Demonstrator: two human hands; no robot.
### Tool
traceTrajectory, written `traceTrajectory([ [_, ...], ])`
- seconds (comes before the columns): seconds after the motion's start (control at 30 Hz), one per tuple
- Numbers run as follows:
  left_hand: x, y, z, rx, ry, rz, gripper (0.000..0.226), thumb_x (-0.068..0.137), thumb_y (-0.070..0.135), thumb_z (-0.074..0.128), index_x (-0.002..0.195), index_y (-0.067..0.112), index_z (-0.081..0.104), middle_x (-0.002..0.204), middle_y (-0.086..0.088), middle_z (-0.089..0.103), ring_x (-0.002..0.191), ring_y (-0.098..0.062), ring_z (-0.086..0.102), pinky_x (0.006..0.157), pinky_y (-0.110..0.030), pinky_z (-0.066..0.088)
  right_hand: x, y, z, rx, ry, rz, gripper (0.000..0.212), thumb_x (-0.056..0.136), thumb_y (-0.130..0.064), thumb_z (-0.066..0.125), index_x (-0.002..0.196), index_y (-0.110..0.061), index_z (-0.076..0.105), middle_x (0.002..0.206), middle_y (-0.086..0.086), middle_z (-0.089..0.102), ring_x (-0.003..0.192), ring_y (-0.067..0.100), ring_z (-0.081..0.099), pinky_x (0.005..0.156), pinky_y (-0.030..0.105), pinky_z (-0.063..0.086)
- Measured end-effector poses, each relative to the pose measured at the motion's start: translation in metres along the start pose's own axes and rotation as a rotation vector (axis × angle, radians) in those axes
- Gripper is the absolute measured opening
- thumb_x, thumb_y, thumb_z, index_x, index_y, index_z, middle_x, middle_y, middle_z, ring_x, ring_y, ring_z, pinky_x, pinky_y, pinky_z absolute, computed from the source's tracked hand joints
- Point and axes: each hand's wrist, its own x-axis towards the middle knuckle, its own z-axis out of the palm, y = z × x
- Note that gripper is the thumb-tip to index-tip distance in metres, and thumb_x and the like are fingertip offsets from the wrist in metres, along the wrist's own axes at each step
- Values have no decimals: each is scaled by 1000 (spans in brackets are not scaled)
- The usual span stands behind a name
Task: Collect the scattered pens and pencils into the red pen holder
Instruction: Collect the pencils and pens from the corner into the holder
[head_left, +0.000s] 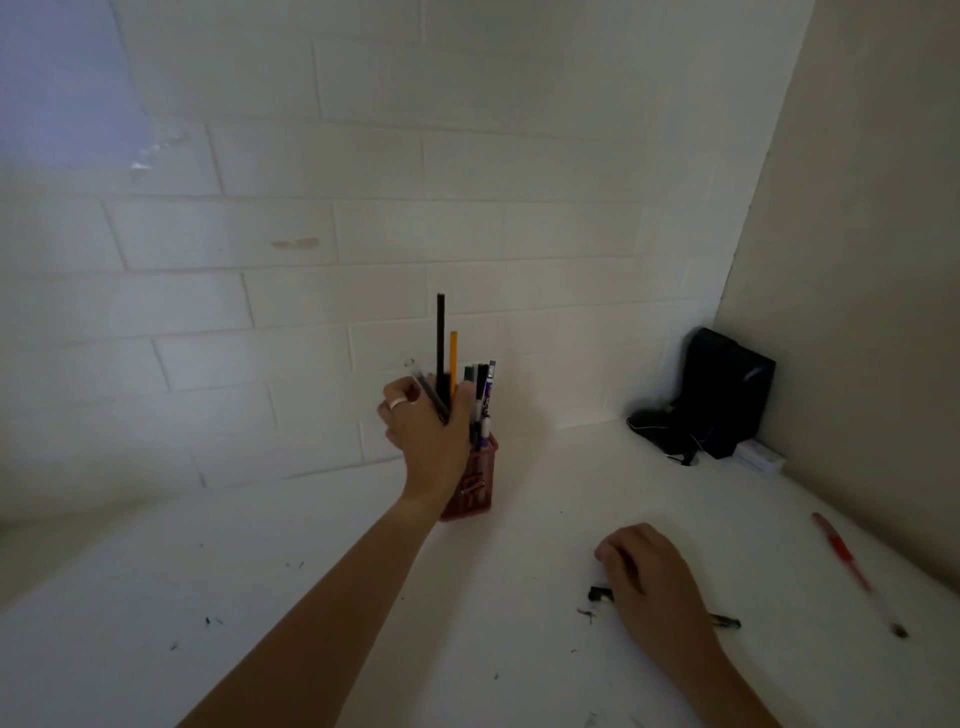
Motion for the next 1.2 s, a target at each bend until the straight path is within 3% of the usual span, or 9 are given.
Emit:
traceTrajectory([
  [0.17,1,-1,0,-23,27,25,31,97,41,57,83,14,60,115,-3,40,105,-15,31,102,-48,40,0,-1,0,-16,-3,2,21,93,-8,61,79,-24,62,86,-14,55,83,5,55,76,26,47],
  [0.3,-2,-4,-1,34,-20,50,23,98,32,58,106,11,60,125,-7,38,112,-25,37,101,-50,39,-1,-2,-1,-21,-6,1,20,94,-8,60,80,-23,63,87,-14,55,84,4,54,76,25,46],
  [0.4,-8,-11,0,165,-123,87,44,96,33,62,129,6,51,136,-16,36,120,-35,39,99,-51,39,-1,-2,-1,-19,-14,2,21,93,-7,60,79,-22,63,87,-12,56,84,5,55,77,22,44],
  [0.63,-11,-6,-12,-6,-188,89,68,92,37,63,146,17,27,143,-4,29,132,-28,37,111,-55,32,0,-2,0,-34,-31,23,20,94,-8,60,80,-23,63,87,-12,55,84,7,54,77,14,38],
  [0.8,-9,-1,-14,55,-227,94,80,96,40,59,158,22,12,160,-5,17,145,-30,28,119,-56,20,0,-3,-1,-36,-20,26,21,93,-8,62,78,-23,62,86,-12,55,83,4,54,75,14,38],
  [0.9,-8,-3,-12,111,-256,-2,84,98,39,55,161,21,1,167,-8,3,152,-31,14,120,-55,12,-1,-5,-1,-22,-5,10,21,94,-9,62,81,-25,61,87,-13,54,84,6,54,75,19,42],
  [1.0,-8,-7,-11,98,-279,-111,85,99,39,54,160,19,-2,167,-10,0,153,-33,12,122,-55,15,0,-11,-5,-17,26,-27,16,94,-11,61,87,-25,62,92,-14,55,87,9,55,78,27,48],
  [1.2,0,1,-18,47,-301,-64,88,97,46,54,160,23,-3,166,-5,0,152,-32,12,121,-58,18,9,-36,-10,-4,33,-94,13,95,-14,60,91,-26,63,93,-13,56,91,8,54,81,28,48],
])
